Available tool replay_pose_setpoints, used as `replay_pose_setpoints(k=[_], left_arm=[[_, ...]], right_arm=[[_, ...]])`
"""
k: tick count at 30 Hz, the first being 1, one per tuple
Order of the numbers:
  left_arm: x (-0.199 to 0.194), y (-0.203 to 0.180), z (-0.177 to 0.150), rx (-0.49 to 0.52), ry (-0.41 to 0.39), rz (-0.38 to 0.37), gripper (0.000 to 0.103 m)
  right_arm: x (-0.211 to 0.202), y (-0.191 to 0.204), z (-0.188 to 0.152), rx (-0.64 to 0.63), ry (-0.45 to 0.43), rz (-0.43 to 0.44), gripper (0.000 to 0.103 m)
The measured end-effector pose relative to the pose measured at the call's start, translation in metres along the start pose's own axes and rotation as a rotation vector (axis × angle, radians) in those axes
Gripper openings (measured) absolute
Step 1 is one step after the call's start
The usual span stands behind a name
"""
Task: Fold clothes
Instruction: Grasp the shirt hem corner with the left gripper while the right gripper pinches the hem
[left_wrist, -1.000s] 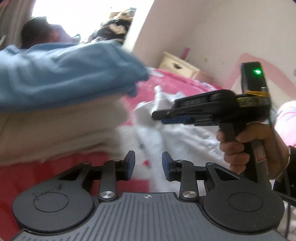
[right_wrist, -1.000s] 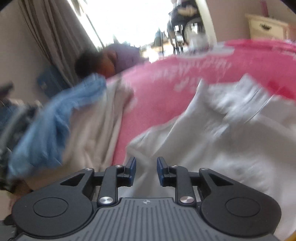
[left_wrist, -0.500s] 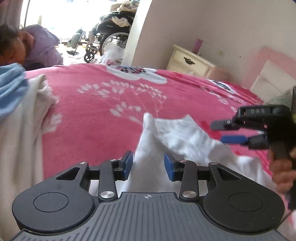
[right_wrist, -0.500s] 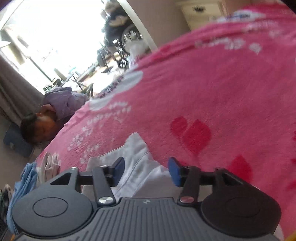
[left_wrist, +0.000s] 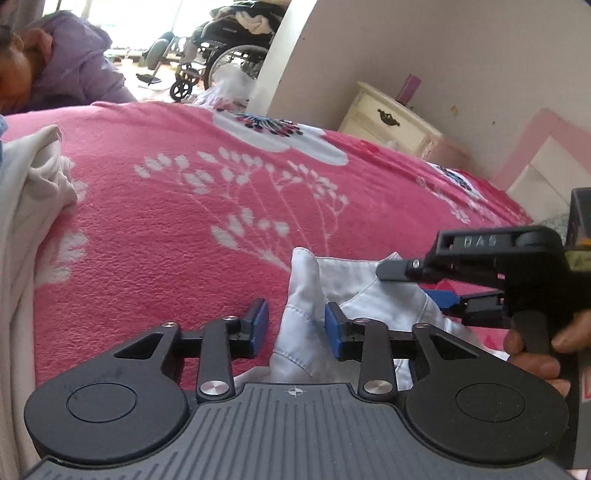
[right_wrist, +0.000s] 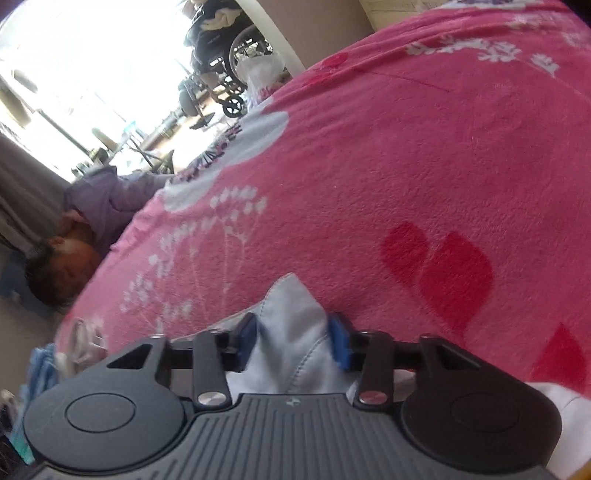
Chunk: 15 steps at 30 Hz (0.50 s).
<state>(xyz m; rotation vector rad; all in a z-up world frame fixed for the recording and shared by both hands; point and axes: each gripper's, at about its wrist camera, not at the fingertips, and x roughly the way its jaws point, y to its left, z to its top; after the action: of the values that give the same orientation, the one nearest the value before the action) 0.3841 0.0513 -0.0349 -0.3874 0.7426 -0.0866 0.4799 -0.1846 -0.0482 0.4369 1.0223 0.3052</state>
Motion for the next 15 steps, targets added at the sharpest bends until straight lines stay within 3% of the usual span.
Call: replay_pose_setpoints(k=[3, 6, 10, 15], left_arm=[[0.002, -0.003, 0.001, 0.011, 0.001, 0.022, 0.011], [-0.002, -0.011, -0.003, 0.054, -0.018, 0.034, 0.005], [-0.018, -0.017, -0.003, 0.043, -0.068, -0.002, 0.003], [-0.049, -0.029, -0.001, 0.068, -0.118, -0.037, 0.003]], right_arm=[[0.001, 0.002, 0.000, -0.028, 0.004, -0.035, 0.019], [-0.002, 0.007, -0.004, -0.060, 0.001, -0.053, 0.010], [-0.015, 0.015, -0.011, -0.086, -0.027, -0.049, 0.008], [-0.054, 0.025, -0.019, -0.079, -0.086, 0.022, 0.008]])
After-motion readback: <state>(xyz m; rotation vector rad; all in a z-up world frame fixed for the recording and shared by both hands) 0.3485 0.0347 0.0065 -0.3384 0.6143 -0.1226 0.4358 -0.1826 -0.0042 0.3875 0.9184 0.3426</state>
